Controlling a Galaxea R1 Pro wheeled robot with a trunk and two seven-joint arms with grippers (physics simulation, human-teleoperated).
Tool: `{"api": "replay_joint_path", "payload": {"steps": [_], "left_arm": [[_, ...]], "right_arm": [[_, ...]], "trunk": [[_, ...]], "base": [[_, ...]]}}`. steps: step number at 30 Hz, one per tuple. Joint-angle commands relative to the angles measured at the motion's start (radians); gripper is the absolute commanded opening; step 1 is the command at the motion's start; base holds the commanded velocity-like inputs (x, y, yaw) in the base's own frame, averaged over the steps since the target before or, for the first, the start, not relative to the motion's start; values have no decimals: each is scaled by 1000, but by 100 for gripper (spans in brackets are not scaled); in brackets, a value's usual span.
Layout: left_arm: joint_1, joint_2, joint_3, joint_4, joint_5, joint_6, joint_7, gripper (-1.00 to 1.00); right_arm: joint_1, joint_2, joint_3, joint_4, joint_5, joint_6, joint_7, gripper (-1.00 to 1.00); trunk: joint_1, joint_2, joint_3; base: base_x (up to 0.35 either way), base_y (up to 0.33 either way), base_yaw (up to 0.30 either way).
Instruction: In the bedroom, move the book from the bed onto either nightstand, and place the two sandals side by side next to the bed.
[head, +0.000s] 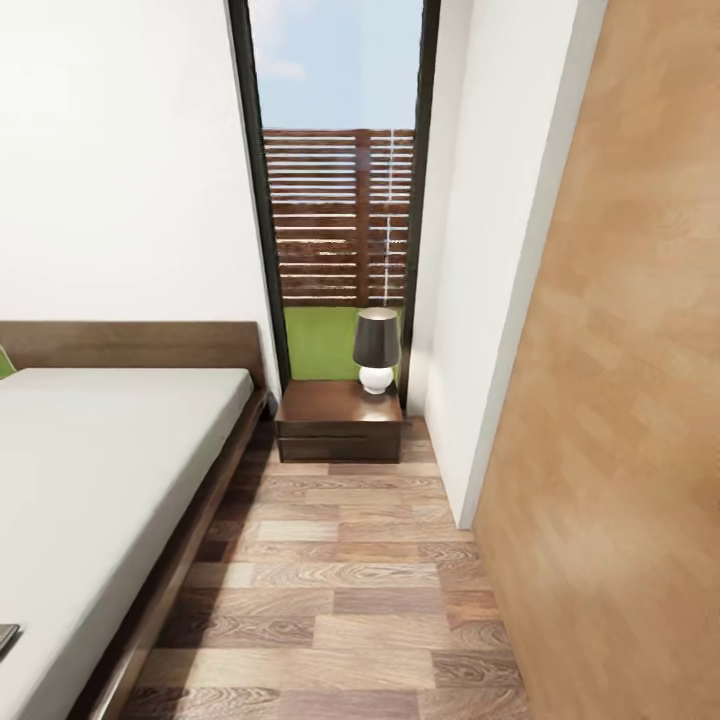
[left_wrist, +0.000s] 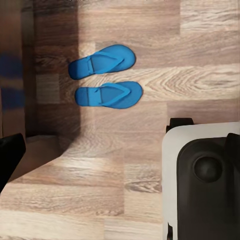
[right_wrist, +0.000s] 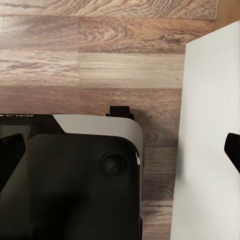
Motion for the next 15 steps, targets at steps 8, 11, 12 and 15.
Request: {"api": "replay_joint_path", "payload": {"steps": [8, 11, 12, 15], "left_arm": [[0, 0, -9, 1, 2, -2, 4, 100], [0, 0, -8, 1, 2, -2, 4, 100], [0, 0, -9, 1, 2, -2, 4, 100], [0, 0, -8, 1, 2, -2, 4, 100]], "right_arm": [[-1, 1, 9, 3, -10, -6, 0, 100], [-1, 1, 9, 3, -10, -6, 0, 100], [-1, 1, 9, 4, -10, -6, 0, 100], [-1, 1, 9, 4, -10, -6, 0, 100]], "trunk": [[0, -1, -1], [0, -1, -1], [0, -1, -1], [0, -1, -1]], "base": [[0, 0, -39], [0, 0, -12], [0, 0, -8], [4, 0, -5]]}}
